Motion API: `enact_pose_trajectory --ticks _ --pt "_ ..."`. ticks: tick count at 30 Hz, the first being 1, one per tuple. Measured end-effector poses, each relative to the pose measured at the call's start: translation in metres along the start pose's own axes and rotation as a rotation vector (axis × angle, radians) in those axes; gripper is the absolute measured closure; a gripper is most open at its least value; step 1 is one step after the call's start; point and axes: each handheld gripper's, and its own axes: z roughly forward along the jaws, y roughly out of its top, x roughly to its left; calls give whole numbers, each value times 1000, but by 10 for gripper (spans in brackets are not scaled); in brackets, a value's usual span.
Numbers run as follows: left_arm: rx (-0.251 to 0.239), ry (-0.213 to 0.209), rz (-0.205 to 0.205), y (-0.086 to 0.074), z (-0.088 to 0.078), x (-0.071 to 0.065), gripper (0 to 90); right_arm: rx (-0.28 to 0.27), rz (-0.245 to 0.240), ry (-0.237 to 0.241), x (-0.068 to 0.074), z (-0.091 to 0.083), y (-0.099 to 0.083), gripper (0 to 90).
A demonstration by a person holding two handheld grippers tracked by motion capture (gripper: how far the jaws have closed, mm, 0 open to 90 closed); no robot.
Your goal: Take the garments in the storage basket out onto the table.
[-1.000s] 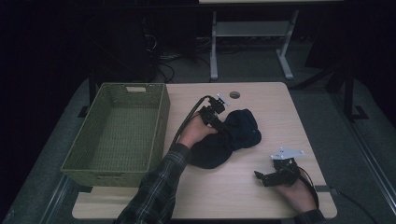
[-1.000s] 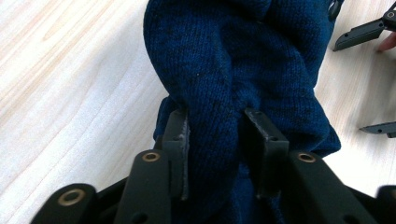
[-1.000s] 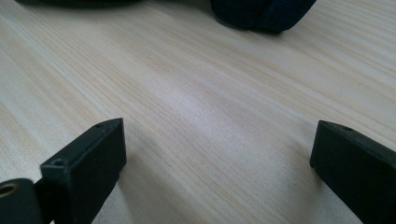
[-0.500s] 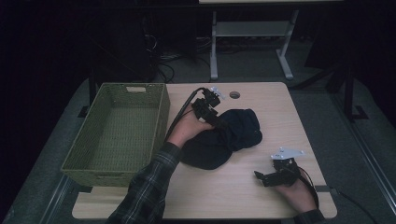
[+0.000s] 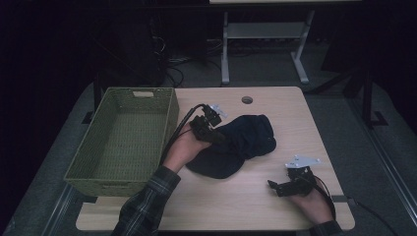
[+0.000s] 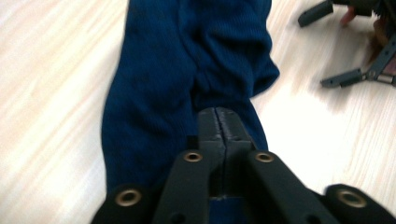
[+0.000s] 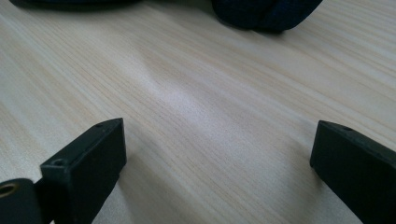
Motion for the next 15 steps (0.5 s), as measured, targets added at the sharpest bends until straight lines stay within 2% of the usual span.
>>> enact_pose_trajectory --ticks 5,15 --pt "22 11 -6 -20 7 -10 899 0 0 0 0 0 0 32" --pt "66 15 -27 -54 34 -22 899 -1 0 0 0 0 0 32"
